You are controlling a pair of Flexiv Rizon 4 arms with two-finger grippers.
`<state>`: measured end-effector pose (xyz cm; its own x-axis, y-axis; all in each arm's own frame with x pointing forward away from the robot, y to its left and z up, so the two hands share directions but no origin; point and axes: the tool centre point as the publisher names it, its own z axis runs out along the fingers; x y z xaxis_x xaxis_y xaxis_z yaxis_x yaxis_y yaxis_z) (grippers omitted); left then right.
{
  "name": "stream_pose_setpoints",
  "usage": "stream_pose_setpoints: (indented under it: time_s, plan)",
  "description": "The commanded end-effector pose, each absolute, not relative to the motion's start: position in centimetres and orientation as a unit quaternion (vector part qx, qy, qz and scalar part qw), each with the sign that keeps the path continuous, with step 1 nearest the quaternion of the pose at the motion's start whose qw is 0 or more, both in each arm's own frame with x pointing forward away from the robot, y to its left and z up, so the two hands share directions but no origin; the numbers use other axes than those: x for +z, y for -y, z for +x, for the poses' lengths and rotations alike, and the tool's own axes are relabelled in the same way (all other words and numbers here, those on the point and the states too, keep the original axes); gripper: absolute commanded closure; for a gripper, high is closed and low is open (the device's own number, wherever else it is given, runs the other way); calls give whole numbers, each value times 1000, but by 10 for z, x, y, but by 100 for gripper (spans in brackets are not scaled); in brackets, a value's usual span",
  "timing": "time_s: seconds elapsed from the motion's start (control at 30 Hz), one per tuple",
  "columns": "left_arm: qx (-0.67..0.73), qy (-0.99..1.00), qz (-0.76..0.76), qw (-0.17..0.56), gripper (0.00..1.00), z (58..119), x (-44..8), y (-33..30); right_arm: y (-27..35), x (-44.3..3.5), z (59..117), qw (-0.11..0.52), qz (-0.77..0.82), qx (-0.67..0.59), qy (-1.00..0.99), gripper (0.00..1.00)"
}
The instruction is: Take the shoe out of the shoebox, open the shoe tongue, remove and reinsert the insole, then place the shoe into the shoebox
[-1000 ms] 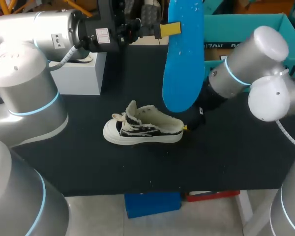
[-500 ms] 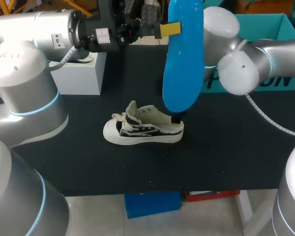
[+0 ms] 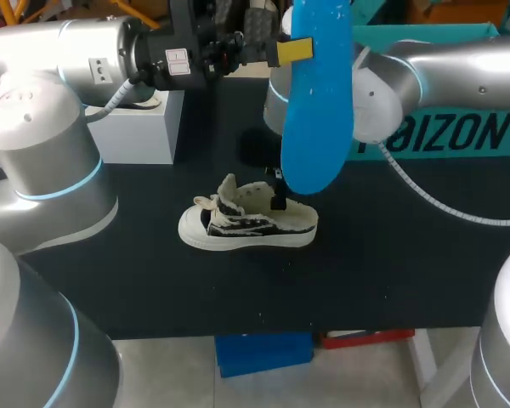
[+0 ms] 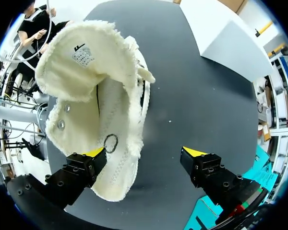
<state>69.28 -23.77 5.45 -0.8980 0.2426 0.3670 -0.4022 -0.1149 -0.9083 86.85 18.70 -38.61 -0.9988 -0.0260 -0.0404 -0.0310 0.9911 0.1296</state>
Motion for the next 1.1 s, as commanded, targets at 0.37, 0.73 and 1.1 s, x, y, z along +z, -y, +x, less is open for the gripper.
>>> stream_pose_setpoints:
  time_s: [0.37, 0.73, 1.1]
  plan:
    - [745, 629, 65, 215, 100, 692, 54, 239, -206, -407, 875, -6, -9, 1, -1000, 100]
    - [745, 629, 65, 215, 100, 692, 54, 239, -206, -407, 875, -6, -9, 1, -1000, 100]
    - [745, 629, 65, 215, 100, 692, 54, 239, -206, -407, 875, -6, -9, 1, -1000, 100]
